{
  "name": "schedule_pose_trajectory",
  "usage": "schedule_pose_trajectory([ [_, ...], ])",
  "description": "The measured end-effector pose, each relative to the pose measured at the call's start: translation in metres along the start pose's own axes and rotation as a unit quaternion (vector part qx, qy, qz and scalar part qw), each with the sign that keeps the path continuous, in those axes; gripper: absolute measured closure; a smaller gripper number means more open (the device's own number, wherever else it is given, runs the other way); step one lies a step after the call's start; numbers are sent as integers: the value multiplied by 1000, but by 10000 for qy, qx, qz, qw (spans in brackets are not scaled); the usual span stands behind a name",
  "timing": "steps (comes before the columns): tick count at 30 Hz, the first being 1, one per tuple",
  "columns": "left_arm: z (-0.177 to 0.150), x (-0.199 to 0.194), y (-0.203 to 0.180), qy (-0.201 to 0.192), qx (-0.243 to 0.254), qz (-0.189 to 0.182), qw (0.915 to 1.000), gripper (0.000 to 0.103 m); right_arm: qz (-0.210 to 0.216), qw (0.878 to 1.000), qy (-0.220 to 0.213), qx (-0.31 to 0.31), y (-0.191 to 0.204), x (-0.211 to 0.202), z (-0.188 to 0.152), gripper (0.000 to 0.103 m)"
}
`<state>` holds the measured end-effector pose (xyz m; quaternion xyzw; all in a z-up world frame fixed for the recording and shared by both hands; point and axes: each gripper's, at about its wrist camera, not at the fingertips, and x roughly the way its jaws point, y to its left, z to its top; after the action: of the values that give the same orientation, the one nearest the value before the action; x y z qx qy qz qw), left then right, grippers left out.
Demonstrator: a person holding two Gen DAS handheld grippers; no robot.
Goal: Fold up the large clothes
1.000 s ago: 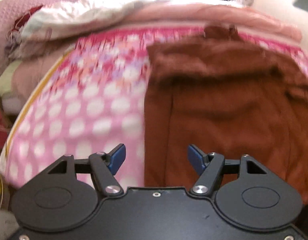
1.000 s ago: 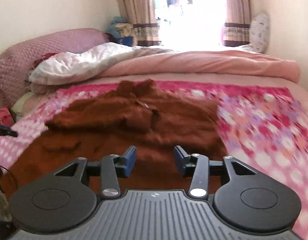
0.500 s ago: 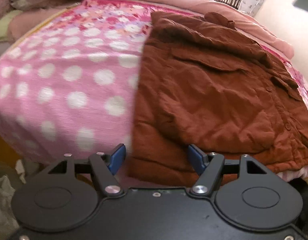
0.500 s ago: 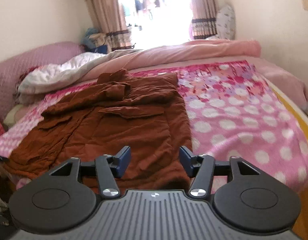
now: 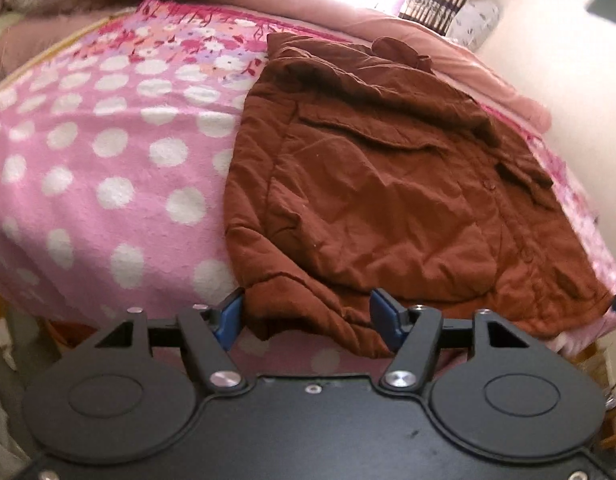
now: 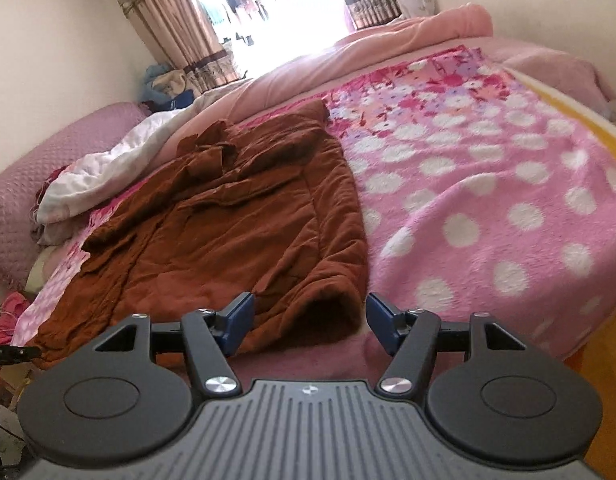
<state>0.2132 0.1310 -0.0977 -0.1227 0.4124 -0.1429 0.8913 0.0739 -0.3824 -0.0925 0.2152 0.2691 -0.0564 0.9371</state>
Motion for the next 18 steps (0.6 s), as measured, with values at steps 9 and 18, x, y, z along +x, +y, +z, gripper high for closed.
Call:
schedule_pose_trajectory([
  [9,0,2,-6,52,121,40,9999,92,-366,9977,17,-576,16,15,-5,88],
  [18,25,-13,-13,-226,120,-163,9995,93,-279,9958,-286,-819,36,-7,12,90],
])
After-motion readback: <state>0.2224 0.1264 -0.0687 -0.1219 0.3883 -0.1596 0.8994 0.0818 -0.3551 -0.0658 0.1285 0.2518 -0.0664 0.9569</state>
